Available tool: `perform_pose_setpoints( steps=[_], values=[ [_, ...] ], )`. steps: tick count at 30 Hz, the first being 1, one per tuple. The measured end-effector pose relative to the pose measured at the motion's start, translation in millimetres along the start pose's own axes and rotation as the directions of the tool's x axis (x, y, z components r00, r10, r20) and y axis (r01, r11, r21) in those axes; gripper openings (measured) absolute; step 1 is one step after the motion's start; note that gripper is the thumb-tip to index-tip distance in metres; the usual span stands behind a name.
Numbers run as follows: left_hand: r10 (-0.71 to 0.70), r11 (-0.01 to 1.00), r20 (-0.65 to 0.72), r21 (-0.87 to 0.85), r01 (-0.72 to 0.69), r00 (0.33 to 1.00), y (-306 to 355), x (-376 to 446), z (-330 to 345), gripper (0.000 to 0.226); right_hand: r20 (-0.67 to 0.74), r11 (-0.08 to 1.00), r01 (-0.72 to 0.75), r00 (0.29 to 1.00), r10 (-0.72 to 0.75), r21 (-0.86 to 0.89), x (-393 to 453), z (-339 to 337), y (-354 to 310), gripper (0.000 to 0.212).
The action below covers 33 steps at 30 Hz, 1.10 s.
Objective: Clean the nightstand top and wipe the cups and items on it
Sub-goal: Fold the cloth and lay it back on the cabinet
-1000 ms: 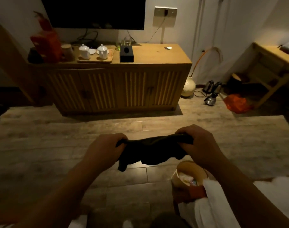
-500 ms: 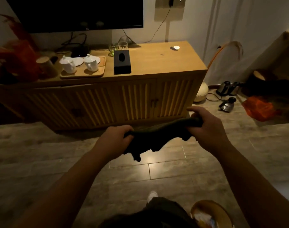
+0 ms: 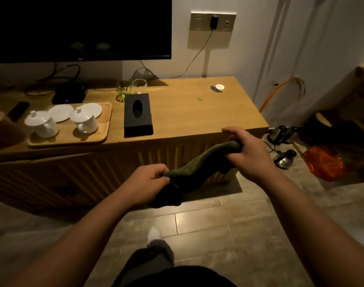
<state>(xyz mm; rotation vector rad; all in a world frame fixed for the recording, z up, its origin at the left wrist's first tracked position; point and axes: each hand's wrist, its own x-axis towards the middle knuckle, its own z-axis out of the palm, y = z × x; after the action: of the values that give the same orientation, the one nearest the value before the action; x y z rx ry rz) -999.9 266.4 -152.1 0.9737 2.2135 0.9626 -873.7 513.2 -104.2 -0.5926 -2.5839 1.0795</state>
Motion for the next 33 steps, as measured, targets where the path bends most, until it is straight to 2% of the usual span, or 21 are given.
perform_pose_setpoints(
  steps=[4, 7, 9, 11, 15, 20, 22, 23, 24, 25, 26, 27, 28, 30, 33],
  values=[
    [0.121, 0.934, 0.146, -0.351, -0.063, 0.982, 9, 77, -46, 0.010, -0.027, 0.992, -0.118, 0.992, 0.119, 0.053, 86, 10, 8, 0.061],
    [0.145, 0.838, 0.207, -0.545, -0.009, 0.968, 19, 130, -72, 0.009, -0.015, 0.981, -0.185, 0.982, 0.186, 0.063, 150, 16, 14, 0.060],
    [0.109, 0.728, 0.226, -0.681, 0.077, 0.968, 21, 168, -84, 0.016, -0.018, 0.973, -0.226, 0.974, 0.227, 0.042, 194, 21, 23, 0.062],
    [0.065, 0.566, 0.263, -0.804, 0.182, 0.963, 22, 197, -90, 0.028, -0.020, 0.972, -0.234, 0.972, 0.235, 0.031, 230, 28, 34, 0.063],
    [0.025, 0.374, 0.284, -0.892, 0.254, 0.959, 20, 254, -96, 0.027, 0.028, 0.932, -0.333, 0.943, 0.333, 0.145, 302, 45, 61, 0.066],
    [-0.049, 0.139, 0.159, -0.977, 0.164, 0.986, 23, 322, -94, 0.034, 0.065, 0.916, -0.378, 0.926, 0.373, 0.130, 370, 63, 96, 0.079],
    [-0.069, 0.095, 0.113, -0.988, 0.119, 0.991, 25, 342, -95, 0.029, 0.138, 0.814, -0.521, 0.854, 0.502, 0.256, 372, 66, 108, 0.076],
    [-0.080, 0.076, 0.093, -0.992, 0.099, 0.992, 25, 354, -95, 0.029, 0.251, 0.679, -0.649, 0.760, 0.599, 0.344, 372, 67, 118, 0.073],
    [-0.085, 0.064, 0.078, -0.994, 0.084, 0.993, 24, 361, -96, 0.030, 0.413, 0.483, -0.779, 0.623, 0.664, 0.399, 365, 68, 123, 0.071],
    [-0.092, 0.056, 0.065, -0.996, 0.071, 0.994, 24, 370, -97, 0.032, 0.600, 0.292, -0.876, 0.477, 0.642, 0.384, 363, 67, 126, 0.071],
    [-0.092, 0.048, 0.058, -0.997, 0.062, 0.994, 24, 377, -97, 0.034, 0.737, 0.187, -0.924, 0.379, 0.560, 0.333, 361, 68, 129, 0.075],
    [-0.084, 0.032, 0.051, -0.998, 0.054, 0.995, 25, 384, -97, 0.035, 0.815, 0.155, -0.942, 0.337, 0.471, 0.299, 361, 69, 133, 0.080],
    [-0.066, 0.007, 0.042, -0.999, 0.043, 0.997, 26, 389, -96, 0.034, 0.846, 0.166, -0.940, 0.341, 0.409, 0.299, 366, 68, 137, 0.082],
    [-0.036, -0.037, 0.024, -0.999, 0.023, 0.999, 28, 397, -93, 0.027, 0.861, 0.169, -0.915, 0.403, 0.311, 0.367, 379, 66, 135, 0.070],
    [-0.047, -0.093, 0.033, -0.995, 0.028, 0.998, 28, 405, -89, 0.024, 0.888, 0.115, -0.910, 0.414, 0.202, 0.398, 396, 61, 130, 0.059]
  ],
)
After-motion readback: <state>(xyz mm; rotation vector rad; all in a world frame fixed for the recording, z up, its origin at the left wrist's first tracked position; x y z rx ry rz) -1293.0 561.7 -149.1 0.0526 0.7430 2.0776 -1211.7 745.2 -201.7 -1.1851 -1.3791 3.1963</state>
